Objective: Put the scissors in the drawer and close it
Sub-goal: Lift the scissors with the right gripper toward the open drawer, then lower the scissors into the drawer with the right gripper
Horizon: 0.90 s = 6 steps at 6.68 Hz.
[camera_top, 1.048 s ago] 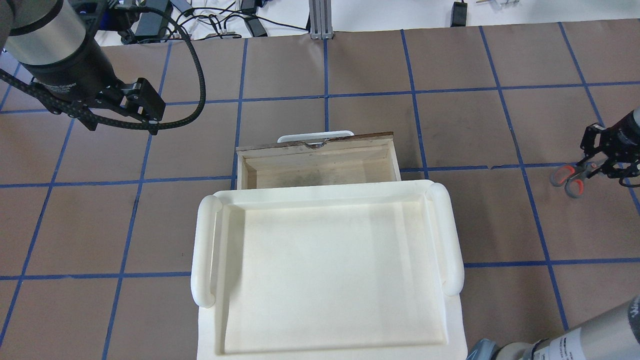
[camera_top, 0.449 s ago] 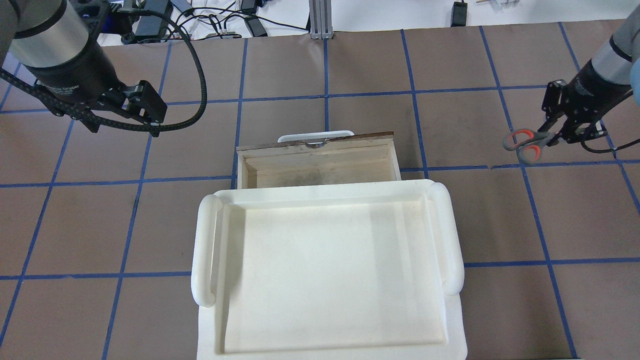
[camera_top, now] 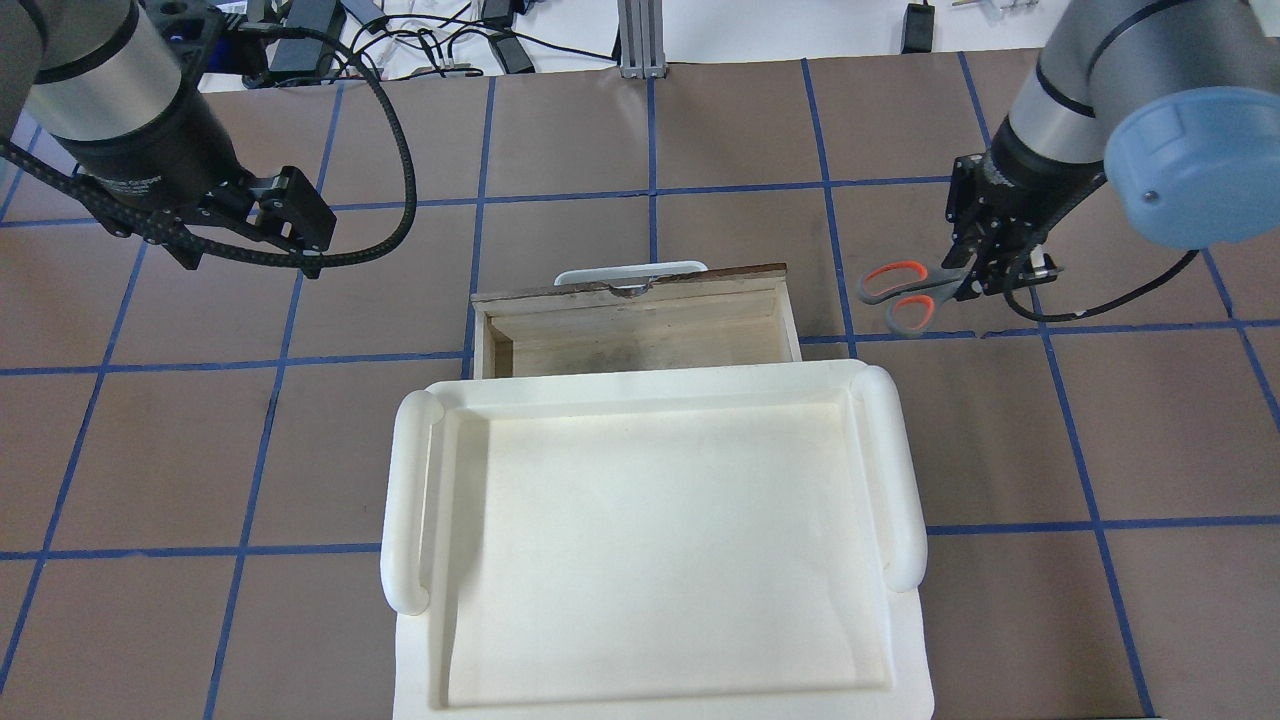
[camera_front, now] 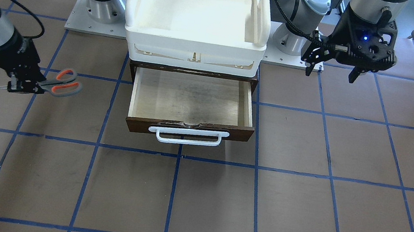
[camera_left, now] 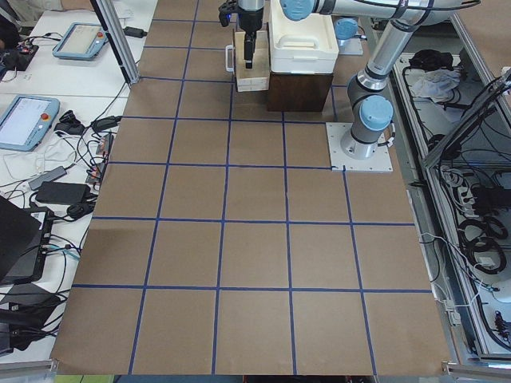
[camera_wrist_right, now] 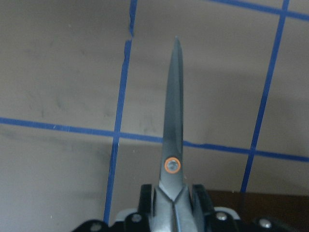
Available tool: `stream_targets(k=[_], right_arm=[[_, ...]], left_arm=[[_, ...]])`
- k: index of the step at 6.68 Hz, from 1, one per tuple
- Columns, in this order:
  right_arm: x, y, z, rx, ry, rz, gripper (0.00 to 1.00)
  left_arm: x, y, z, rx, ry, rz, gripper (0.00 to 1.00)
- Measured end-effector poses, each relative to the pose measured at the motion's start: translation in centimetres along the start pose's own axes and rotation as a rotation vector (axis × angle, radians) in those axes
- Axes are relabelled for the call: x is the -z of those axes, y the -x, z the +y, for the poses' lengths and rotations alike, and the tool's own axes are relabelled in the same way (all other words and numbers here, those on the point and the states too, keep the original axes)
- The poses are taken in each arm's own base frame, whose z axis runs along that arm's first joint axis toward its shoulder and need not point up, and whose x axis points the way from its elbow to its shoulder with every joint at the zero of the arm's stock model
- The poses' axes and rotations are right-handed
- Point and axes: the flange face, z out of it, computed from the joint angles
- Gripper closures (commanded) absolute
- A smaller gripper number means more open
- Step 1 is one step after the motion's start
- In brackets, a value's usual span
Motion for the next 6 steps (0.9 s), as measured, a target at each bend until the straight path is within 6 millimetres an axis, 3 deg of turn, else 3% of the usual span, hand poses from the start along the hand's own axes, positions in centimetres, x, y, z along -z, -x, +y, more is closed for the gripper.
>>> stream_targets(k=[1, 4, 6], right_arm=[[0.5, -0.4, 4.7, -0.022, -0.012, -0.015, 1.0], [1.4, 0.0, 12.4, -0.098, -0.008, -0.031, 1.0], [0.8, 1.4, 17.4, -0.133, -0.002, -0.034, 1.0]], left_arm=[[-0.2, 0.0, 0.0, 0.0, 0.003, 0.001, 0.0], [-0.2, -0.1, 0.1, -0.001, 0.0, 0.001, 0.0], [-0.3, 1.0, -0.1, 0.021, -0.001, 0.003, 0.0]])
